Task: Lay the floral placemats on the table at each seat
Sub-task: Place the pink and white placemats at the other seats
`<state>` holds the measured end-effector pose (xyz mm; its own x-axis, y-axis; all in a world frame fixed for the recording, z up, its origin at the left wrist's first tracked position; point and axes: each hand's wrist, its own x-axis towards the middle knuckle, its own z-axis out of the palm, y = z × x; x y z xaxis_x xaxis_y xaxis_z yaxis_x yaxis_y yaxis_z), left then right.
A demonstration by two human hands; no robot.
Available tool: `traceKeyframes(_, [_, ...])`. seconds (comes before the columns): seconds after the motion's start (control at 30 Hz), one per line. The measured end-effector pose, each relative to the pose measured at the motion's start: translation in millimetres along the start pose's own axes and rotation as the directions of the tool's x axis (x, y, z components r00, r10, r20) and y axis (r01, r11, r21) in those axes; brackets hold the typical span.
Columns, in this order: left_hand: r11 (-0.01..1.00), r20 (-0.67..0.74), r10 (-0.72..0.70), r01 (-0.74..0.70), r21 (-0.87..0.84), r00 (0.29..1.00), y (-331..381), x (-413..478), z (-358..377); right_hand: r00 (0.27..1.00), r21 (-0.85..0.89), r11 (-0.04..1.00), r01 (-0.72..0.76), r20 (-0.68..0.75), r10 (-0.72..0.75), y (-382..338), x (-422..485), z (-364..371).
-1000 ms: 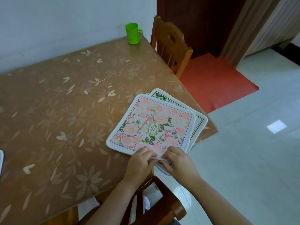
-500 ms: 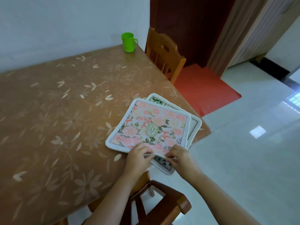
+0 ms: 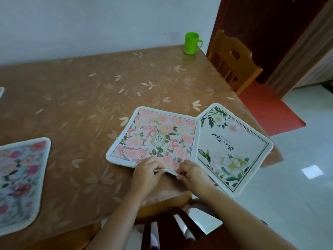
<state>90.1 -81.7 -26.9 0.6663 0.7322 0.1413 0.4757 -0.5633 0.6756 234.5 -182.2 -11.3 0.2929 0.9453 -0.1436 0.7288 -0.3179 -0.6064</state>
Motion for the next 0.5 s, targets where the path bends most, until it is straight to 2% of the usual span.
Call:
traceKeyframes(0.27, [0.991,-0.087,-0.129,0.131,0.018,0.988,-55,-30,-31,0.969,-0.163,0.961,0.223,0.145,-0.201,-35,35,50])
traceKeyframes(0.4, [0.982,-0.063,-0.184,0.181,-0.052,0.981,-64,-34,-25,0.968,-0.182,0.956,0.231,0.143,-0.207,-37,39,63])
traceKeyframes(0.5, [0.984,-0.015,-0.178,0.178,-0.021,0.984,-71,-42,-22,0.969,-0.171,0.961,0.218,0.154,-0.192,-36,38,69])
